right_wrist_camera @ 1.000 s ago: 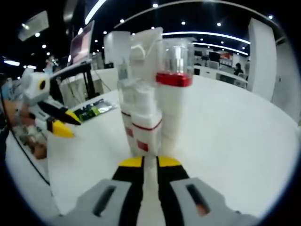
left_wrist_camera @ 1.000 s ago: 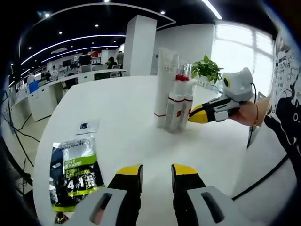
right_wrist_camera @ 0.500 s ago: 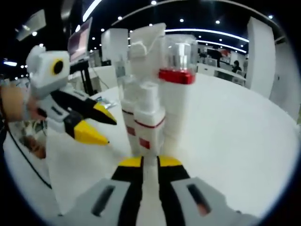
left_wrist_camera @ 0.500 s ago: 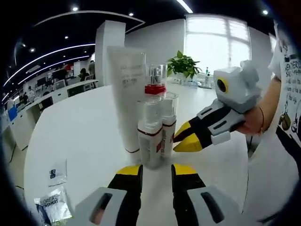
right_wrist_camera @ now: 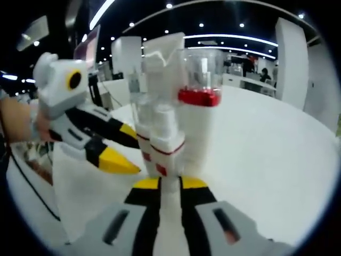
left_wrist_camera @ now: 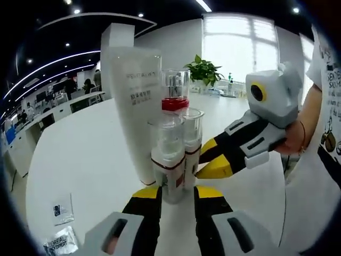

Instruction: Arrange the skincare products in the storage area until every visible bottle or jar stands upright without overlapping.

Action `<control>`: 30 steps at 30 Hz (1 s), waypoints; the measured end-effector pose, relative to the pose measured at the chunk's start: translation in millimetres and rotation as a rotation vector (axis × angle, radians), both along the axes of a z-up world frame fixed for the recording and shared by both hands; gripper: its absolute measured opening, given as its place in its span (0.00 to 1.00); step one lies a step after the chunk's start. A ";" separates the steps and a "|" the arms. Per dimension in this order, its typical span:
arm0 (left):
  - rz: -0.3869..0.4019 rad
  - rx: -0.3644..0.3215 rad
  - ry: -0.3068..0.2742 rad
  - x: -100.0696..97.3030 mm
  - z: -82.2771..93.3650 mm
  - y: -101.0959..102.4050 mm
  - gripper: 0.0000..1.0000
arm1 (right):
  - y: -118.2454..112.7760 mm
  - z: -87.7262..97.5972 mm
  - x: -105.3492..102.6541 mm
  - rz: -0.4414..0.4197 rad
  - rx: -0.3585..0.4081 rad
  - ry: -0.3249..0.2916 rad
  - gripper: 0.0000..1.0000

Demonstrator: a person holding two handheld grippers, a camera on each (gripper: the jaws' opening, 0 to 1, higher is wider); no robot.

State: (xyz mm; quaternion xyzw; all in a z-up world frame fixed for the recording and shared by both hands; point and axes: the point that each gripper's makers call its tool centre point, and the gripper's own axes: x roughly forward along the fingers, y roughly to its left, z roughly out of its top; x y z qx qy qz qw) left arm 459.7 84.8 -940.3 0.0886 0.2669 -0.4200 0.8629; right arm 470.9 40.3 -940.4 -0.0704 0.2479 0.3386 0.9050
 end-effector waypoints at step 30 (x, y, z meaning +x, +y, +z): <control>-0.019 -0.014 0.007 0.1 -4.2 -10.1 0.25 | -7.8 5.9 1.5 0.051 -0.010 -0.028 0.14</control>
